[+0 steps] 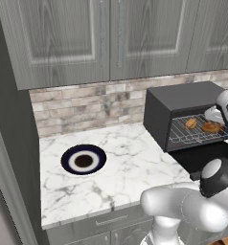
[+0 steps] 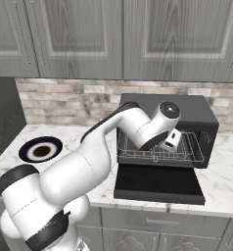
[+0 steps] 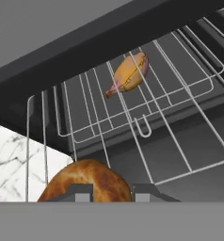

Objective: Open the toaster oven door. Place the bread on the top rack in the toaster oven and place the chicken drumstick on the bottom rack.

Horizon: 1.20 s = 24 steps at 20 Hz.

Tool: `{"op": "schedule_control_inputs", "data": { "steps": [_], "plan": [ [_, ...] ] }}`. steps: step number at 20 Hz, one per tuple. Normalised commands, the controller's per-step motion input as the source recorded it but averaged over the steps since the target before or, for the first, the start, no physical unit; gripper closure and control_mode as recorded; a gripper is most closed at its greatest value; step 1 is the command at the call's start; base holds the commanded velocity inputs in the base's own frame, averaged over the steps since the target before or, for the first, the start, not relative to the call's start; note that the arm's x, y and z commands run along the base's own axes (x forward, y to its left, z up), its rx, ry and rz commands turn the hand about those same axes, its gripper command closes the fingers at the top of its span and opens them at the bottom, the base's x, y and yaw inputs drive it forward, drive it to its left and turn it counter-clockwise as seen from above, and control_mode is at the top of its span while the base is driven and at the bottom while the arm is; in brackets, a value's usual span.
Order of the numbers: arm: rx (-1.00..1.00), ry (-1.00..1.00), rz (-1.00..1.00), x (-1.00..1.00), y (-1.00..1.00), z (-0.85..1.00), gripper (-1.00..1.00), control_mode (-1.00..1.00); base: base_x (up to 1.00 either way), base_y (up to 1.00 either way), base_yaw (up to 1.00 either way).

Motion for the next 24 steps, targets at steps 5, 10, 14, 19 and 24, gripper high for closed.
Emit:
{"op": "schedule_control_inputs", "data": {
  "steps": [5, 10, 14, 19, 24],
  "plan": [
    [0.06, 0.0, 0.0, 0.25, -0.09, -0.09, 1.0, -1.0, 0.0, 0.0, 0.0],
    [0.02, 0.0, 0.0, 0.18, -0.02, -0.19, 1.0, -1.0, 0.0, 0.0, 0.0],
    [0.0, 0.0, 0.0, 0.18, -0.01, -0.17, 1.0, -1.0, 0.0, 0.0, 0.0],
    [0.0, 0.0, 0.0, 0.12, 0.0, -0.17, 1.0, -1.0, 0.0, 0.0, 0.0],
    [0.0, -0.01, 0.0, 0.17, 0.0, -0.1, 1.0, -1.0, 0.0, 0.0, 0.0]
  ]
}}
